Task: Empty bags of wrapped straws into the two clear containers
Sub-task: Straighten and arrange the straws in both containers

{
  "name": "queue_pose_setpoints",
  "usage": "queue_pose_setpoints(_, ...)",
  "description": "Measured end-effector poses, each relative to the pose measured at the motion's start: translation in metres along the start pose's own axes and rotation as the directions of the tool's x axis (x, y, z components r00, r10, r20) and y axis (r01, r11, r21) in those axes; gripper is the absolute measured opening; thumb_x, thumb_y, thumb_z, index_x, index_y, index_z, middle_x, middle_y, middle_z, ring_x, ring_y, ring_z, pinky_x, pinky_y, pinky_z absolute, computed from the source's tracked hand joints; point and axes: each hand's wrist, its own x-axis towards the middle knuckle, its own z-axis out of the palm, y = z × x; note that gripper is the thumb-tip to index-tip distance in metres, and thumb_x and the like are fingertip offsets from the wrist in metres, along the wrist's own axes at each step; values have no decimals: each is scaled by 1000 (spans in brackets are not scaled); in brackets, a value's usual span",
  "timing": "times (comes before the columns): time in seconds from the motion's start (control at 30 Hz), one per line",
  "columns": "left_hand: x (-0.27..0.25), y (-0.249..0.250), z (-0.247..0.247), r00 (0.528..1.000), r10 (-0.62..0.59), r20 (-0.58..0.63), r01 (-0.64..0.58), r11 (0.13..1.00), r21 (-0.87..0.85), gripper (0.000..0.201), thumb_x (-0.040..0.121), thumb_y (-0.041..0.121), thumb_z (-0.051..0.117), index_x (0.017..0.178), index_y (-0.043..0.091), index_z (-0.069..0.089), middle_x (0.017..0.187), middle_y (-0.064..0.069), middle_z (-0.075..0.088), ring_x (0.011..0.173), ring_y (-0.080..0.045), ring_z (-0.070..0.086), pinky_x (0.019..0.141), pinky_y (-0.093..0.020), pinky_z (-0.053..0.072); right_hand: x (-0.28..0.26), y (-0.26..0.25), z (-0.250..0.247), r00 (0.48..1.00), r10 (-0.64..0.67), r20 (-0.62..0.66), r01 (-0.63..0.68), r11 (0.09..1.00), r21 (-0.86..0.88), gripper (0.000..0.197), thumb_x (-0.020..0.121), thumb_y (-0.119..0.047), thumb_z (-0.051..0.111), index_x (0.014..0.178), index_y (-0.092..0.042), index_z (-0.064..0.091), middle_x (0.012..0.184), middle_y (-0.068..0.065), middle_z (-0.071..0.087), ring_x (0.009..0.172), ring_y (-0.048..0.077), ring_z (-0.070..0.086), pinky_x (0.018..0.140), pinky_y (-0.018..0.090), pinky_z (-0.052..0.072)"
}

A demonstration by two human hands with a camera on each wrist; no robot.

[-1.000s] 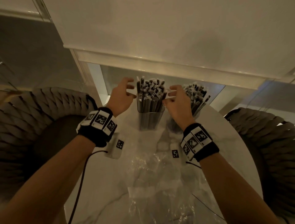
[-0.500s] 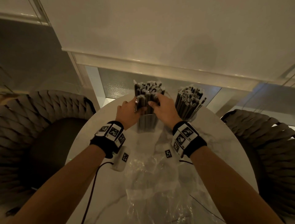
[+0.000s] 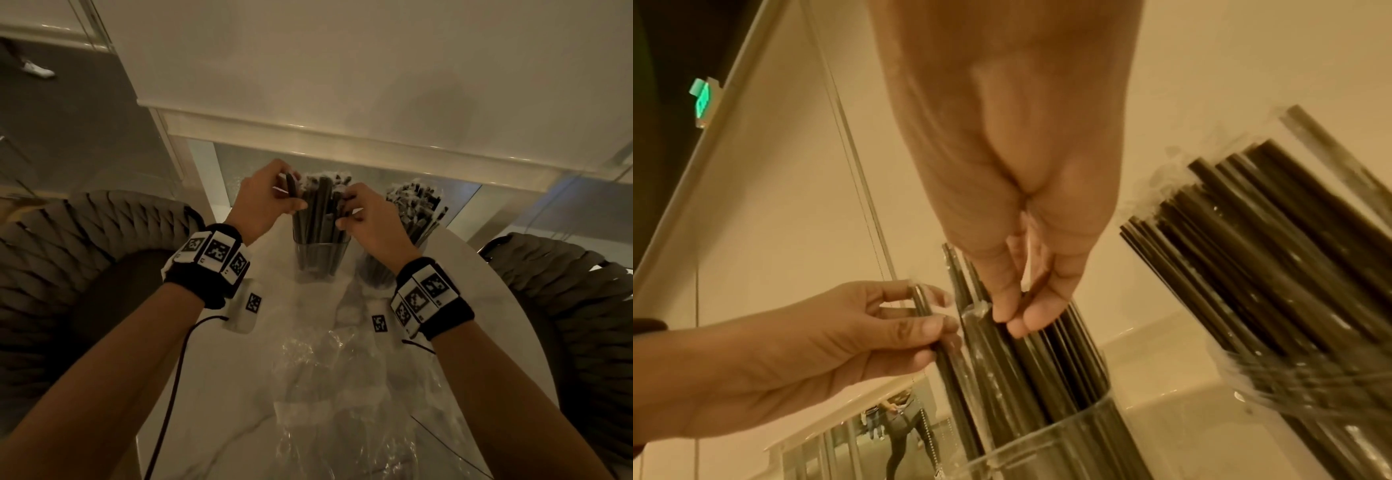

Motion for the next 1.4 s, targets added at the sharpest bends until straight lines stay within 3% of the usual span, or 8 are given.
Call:
queue_pose_setpoints(0.3, -39, -21, 25, 919, 178, -351, -170, 984, 55, 28, 87, 19, 64, 108, 14, 48, 107, -5, 55, 84, -13, 60, 66, -17, 49, -17, 16, 10, 943, -16, -334, 19, 1000, 5, 40, 85, 0, 57, 122, -12, 47, 110, 11, 56, 93, 25, 61, 65, 13, 44)
queue_pose_setpoints(0.4, -39, -24, 31, 917, 267, -298, -231, 961, 152, 39, 89, 19, 61, 125, 16, 47, 114, -2, 47, 88, -6, 54, 74, -11, 46, -9, 17, 14, 974, -62, -216, 44, 995, -87, 48, 89, -5, 56, 133, -20, 43, 122, 12, 54, 102, 20, 59, 80, 23, 50)
queue_pose_setpoints(0.53, -21, -18, 32, 897, 412, -160, -362, 892, 269, 44, 96, 16, 51, 139, 19, 43, 118, -5, 46, 88, -8, 52, 81, -6, 42, 7, 9, 10, 974, -34, -226, 15, 996, -86, 17, 91, -12, 55, 106, -10, 64, 99, 15, 69, 87, 26, 67, 85, 44, 54)
queue_pose_setpoints(0.63, -11, -17, 35, 872, 489, -3, -455, 814, 361, 25, 93, 10, 52, 115, 6, 65, 106, -13, 60, 92, -20, 58, 83, -30, 50, 12, 2, 1, 977, -58, -205, 35, 993, -115, 17, 90, -9, 56, 105, -8, 65, 97, 12, 71, 89, 25, 66, 87, 41, 52)
queue_pose_setpoints(0.83, -6, -15, 32, 894, 440, 89, -424, 764, 486, 23, 88, 19, 61, 108, 9, 67, 114, -16, 53, 103, -28, 50, 86, -34, 47, -6, 5, 10, 924, -150, -352, 86, 978, -191, 36, 84, 7, 48, 116, -7, 58, 108, 18, 58, 83, 29, 60, 71, 32, 49)
queue_pose_setpoints(1.0, -26, -25, 27, 961, 185, -208, -160, 978, 132, 42, 83, 25, 69, 115, 14, 45, 114, -7, 43, 99, -15, 51, 82, -18, 45, -36, 6, 24, 864, -277, -421, 242, 961, -137, 18, 83, 3, 54, 98, -1, 63, 95, 13, 61, 70, 12, 54, 62, 3, 41)
queue_pose_setpoints(1.23, -33, -38, 35, 976, 143, -167, -122, 984, 129, 9, 90, 14, 60, 94, 6, 59, 89, -1, 66, 79, -10, 60, 65, -2, 42, -22, -1, 53, 974, -183, -136, 164, 977, -135, 36, 88, -16, 61, 122, -6, 55, 117, 15, 55, 93, 21, 57, 81, 18, 41)
queue_pose_setpoints(1.4, -21, -24, 32, 982, 187, -37, -178, 967, 181, 15, 89, 7, 55, 104, 8, 58, 95, -5, 69, 88, -19, 66, 81, -29, 53, 2, -4, 40, 979, -110, -169, 95, 991, -93, 15, 88, -11, 61, 101, -6, 64, 99, 13, 68, 85, 19, 59, 71, 14, 36)
